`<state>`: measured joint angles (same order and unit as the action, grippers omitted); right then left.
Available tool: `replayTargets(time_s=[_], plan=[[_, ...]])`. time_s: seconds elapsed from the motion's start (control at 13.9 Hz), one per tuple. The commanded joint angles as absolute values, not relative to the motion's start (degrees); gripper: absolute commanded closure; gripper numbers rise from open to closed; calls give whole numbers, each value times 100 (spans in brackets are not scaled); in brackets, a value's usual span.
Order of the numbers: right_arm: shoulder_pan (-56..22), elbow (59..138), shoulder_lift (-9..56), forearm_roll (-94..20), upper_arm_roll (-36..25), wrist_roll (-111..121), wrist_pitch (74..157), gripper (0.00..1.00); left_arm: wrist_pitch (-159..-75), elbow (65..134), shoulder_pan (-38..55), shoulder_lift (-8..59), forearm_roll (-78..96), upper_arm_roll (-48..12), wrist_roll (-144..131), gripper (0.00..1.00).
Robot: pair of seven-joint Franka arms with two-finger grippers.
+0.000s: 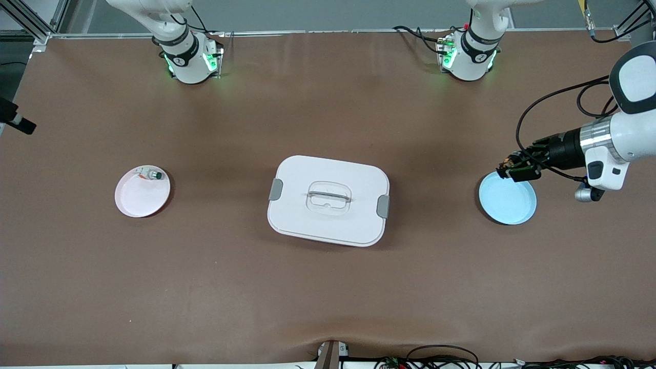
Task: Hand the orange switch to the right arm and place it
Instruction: 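Lift the switch with the left gripper and carry it toward the box, then bring the switch above the box while the right gripper reaches toward it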
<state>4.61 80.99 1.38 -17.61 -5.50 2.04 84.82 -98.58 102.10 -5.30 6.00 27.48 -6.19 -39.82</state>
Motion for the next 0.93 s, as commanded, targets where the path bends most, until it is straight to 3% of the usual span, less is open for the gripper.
replayTargets(time_s=[0.0,0.5,0.86], plan=[[378,8419,79,-2344,-554,176,8656,0,-9782,10230,-554,396,3084,-878,-4656,76],[-508,9781,-544,-2926,-528,-789,10071,0,-10177,9950,-536,316,3516,-1678,-6176,76],[-1326,10212,-852,-3348,-519,-1783,11029,0,-10441,9703,-527,369,3516,-2223,-7056,76]])
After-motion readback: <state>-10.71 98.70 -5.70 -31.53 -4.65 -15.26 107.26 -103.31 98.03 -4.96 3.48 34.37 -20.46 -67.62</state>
